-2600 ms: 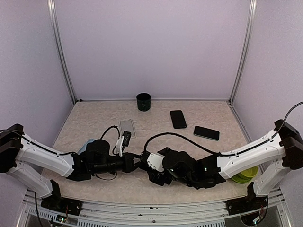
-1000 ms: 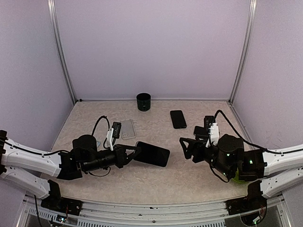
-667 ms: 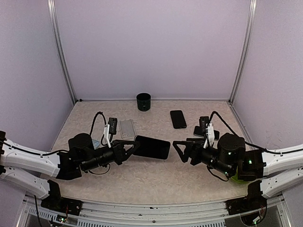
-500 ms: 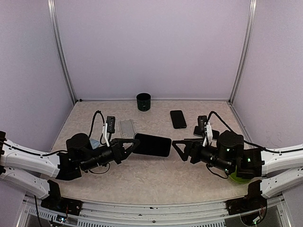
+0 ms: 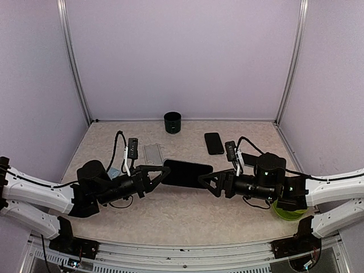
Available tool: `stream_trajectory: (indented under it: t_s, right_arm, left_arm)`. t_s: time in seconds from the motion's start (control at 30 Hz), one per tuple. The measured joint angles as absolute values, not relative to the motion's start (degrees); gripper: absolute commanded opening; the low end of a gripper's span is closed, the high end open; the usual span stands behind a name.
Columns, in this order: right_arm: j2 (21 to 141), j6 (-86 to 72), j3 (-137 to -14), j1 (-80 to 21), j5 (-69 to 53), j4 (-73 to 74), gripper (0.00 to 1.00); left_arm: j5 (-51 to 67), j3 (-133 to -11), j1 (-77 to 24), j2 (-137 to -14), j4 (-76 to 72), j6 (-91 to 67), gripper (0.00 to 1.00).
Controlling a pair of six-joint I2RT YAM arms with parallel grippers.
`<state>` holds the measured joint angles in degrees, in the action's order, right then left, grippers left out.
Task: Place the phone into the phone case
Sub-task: Pass from the left arm to the right
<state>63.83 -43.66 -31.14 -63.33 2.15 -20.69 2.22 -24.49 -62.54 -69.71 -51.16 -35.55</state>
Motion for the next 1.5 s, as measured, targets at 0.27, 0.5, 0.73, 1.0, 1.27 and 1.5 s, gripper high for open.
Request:
stream_trajectory:
  t_s: [0.27, 0.5, 0.73, 1.0, 1.27, 1.5]
  right_arm:
    - [64.64, -43.62, -31.14, -62.02, -7.31, -26.55, 0.73]
    - [68.01, -43.57, -31.35, -61.58, -13.61, -30.11, 0.67]
    - [68.71, -43.42, -31.35, -61.32, -16.8, -32.91, 0.55]
    - [69.78, -43.33, -31.35, -61.08, -18.98, -35.51, 0.3]
    - [69.58, -43.64, -31.33, -60.58, -22.26, -38.28, 0.09]
    - [68.55, -43.57, -31.24, -60.58, -24.01, -39.33, 0.0]
  left_arm:
    - [4.51, -24.4, -62.54, -70.91, -53.67, -35.68, 0.0]
    - [5.87, -24.4, -62.54, -72.27, -55.57, -36.03, 0.0]
    - [6.61, -24.4, -62.57, -72.44, -57.28, -36.86, 0.0]
    - [7.79, -24.4, -62.57, -73.03, -59.18, -37.89, 0.0]
    - [8.16, -24.34, -62.54, -73.01, -60.58, -39.09, 0.0]
    - [8.86, -24.36, -62.65, -72.53, -61.14, -39.33, 0.18]
